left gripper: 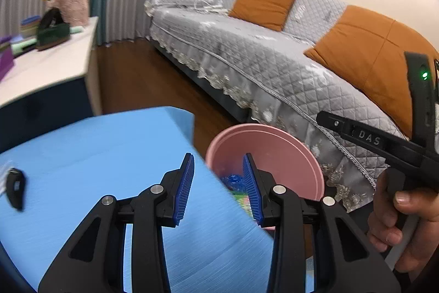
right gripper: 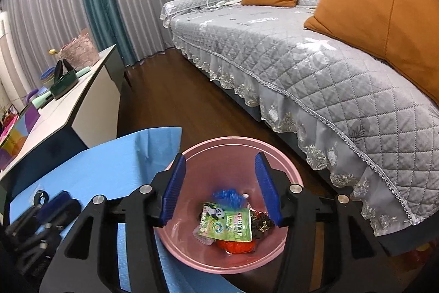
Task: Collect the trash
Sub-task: 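Lower both items over the pink bin and open both grippers, then move both open grippers back over the black item and clear strips, then grasp the black strap with the right gripper while the left grasps the clear plastic strips, then lift the black strap and clear strips and carry them over the pink bin, then open both grippers over the pink bin to drop the items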
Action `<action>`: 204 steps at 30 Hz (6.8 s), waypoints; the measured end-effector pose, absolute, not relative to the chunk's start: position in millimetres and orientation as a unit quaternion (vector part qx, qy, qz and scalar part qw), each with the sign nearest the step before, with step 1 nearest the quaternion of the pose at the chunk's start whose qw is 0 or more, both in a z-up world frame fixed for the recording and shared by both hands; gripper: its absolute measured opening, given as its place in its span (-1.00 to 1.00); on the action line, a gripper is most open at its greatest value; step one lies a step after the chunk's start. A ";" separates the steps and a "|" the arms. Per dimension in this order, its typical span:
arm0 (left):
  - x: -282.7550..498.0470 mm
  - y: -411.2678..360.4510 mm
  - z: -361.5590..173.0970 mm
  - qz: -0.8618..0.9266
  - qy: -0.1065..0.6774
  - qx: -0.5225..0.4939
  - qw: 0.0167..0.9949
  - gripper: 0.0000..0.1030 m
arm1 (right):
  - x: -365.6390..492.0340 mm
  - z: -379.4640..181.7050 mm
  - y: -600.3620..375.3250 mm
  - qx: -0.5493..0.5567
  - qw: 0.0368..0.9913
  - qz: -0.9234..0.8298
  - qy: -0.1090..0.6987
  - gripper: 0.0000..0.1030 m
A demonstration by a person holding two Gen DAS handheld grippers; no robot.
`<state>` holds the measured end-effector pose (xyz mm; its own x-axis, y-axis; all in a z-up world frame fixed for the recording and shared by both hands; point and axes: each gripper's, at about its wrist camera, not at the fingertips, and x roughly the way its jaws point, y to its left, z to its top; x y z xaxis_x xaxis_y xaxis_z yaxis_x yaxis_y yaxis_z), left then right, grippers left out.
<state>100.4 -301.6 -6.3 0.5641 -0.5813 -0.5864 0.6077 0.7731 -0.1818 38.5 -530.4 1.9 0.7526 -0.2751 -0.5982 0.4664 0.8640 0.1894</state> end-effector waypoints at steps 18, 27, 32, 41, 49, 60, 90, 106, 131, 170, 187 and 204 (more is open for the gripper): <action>94.9 -150.4 3.9 -0.218 0.288 -0.010 0.933 -0.30 | 67.7 10.2 -412.6 0.116 0.939 -0.125 0.297 -0.09; 122.7 -60.6 -18.0 -0.126 0.293 -0.021 0.947 -0.30 | 106.9 1.3 -324.6 0.105 0.949 -0.018 0.295 -0.61; 141.8 -15.8 -30.0 -0.078 0.303 -0.047 0.949 -0.30 | 127.9 -8.7 -277.0 0.110 0.947 0.041 0.300 -0.72; 177.8 18.1 -56.4 -0.033 0.336 -0.063 0.939 -0.30 | 166.5 -37.9 -208.6 0.119 0.932 0.105 0.326 -0.70; 205.3 10.2 -66.6 -0.039 0.365 -0.054 0.928 -0.30 | 190.8 -52.6 -178.0 0.127 0.920 0.134 0.346 -0.14; 237.3 10.7 -86.3 -0.043 0.422 -0.085 0.901 -0.30 | 206.5 -70.7 -161.3 0.095 0.909 0.134 0.383 -0.48; 157.2 -12.8 -19.0 -0.056 0.364 -0.052 0.928 -0.98 | 112.9 12.5 -224.2 0.052 0.943 0.088 0.317 -0.58; 96.1 -49.9 12.9 -0.093 0.332 -0.032 0.938 -0.98 | 52.6 69.2 -273.1 0.025 0.955 0.067 0.286 -0.58; 86.3 -111.3 15.1 -0.129 0.316 -0.012 0.940 -0.98 | 31.2 61.4 -350.1 0.043 0.962 0.020 0.268 -0.58; 98.0 -297.4 -6.2 -0.258 0.333 0.024 0.907 -0.98 | 9.7 47.1 -537.5 0.104 0.948 -0.149 0.262 -0.58; 127.8 -389.1 -34.9 -0.307 0.353 0.063 0.882 -0.98 | 30.5 22.4 -563.8 0.123 0.936 -0.157 0.290 -0.56; 119.1 -378.6 -46.4 -0.334 0.369 0.042 0.867 -0.10 | 32.5 14.6 -580.5 0.154 0.927 -0.187 0.288 0.70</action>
<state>119.1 -378.6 -46.4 0.5053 -0.5468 -0.6676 0.6092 0.7739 -0.1728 32.5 -580.5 14.6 0.7642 -0.2581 -0.5910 0.4350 0.8829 0.1770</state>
